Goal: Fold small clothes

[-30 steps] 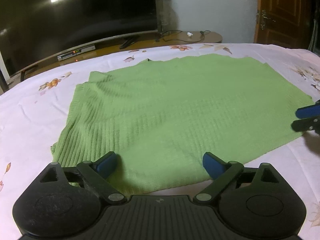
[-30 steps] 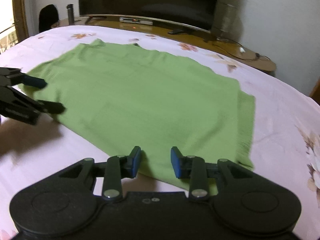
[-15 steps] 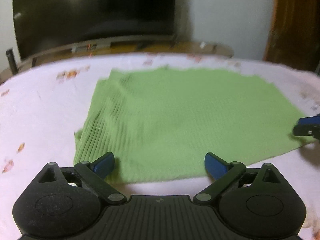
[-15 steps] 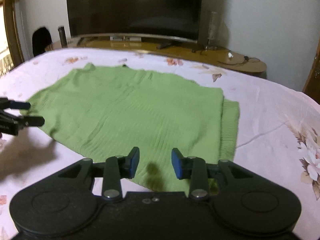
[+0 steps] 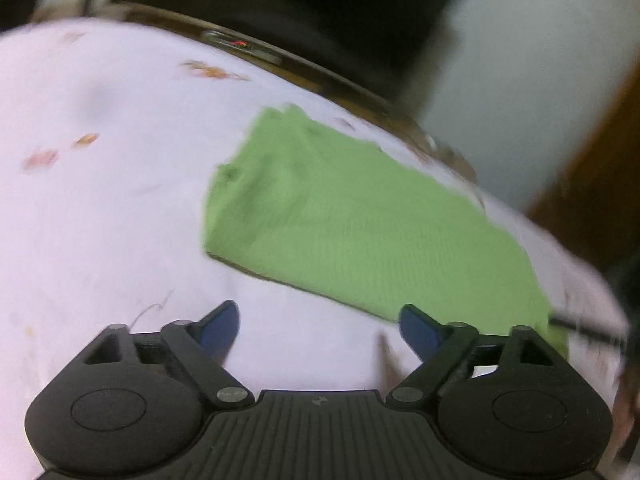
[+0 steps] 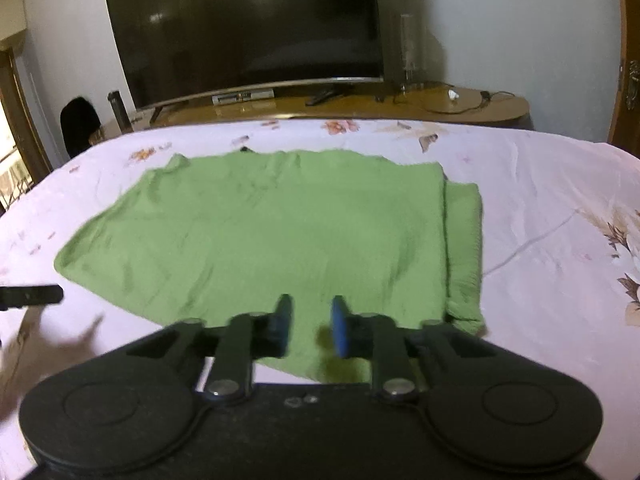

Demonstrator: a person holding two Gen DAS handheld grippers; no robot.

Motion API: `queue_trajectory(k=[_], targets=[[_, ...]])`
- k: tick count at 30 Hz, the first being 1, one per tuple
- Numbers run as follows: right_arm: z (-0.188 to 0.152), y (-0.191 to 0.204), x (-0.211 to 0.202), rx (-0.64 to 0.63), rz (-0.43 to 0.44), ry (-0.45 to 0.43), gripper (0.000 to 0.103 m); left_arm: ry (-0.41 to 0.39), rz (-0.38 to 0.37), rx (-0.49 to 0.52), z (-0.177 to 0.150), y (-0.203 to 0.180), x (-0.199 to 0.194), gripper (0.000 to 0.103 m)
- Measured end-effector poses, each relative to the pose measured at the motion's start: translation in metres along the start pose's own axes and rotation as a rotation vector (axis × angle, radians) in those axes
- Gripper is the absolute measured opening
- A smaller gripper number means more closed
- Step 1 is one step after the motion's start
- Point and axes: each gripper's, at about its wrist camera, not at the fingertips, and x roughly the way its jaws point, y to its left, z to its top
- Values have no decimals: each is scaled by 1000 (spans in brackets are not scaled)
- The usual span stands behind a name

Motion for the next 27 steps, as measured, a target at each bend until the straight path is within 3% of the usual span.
queue_trajectory(k=[2, 9, 14, 19, 21, 22, 23, 26, 27], targets=[[4, 5, 2, 11, 21, -6, 15, -49, -33, -99, 0, 13, 4, 86], [12, 12, 16, 45, 56, -1, 15, -139, -124, -268, 13, 38, 30, 86], [15, 12, 23, 85, 79, -2, 16, -152, -118, -265, 16, 38, 37, 83], [22, 8, 42, 126, 85, -1, 16, -223, -80, -348, 15, 28, 47, 83], [26, 10, 51, 125, 88, -20, 14, -226, -45, -359, 12, 20, 50, 73], [29, 12, 57, 119, 92, -27, 12, -230, -10, -391, 10, 19, 52, 57], [32, 15, 62, 109, 100, -34, 8, -240, 5, -416, 9, 20, 53, 47], [39, 29, 77, 69, 148, -70, 7, -234, 5, -463, 16, 30, 67, 33], [41, 33, 81, 58, 169, -73, 7, -225, -16, -485, 20, 35, 70, 33]])
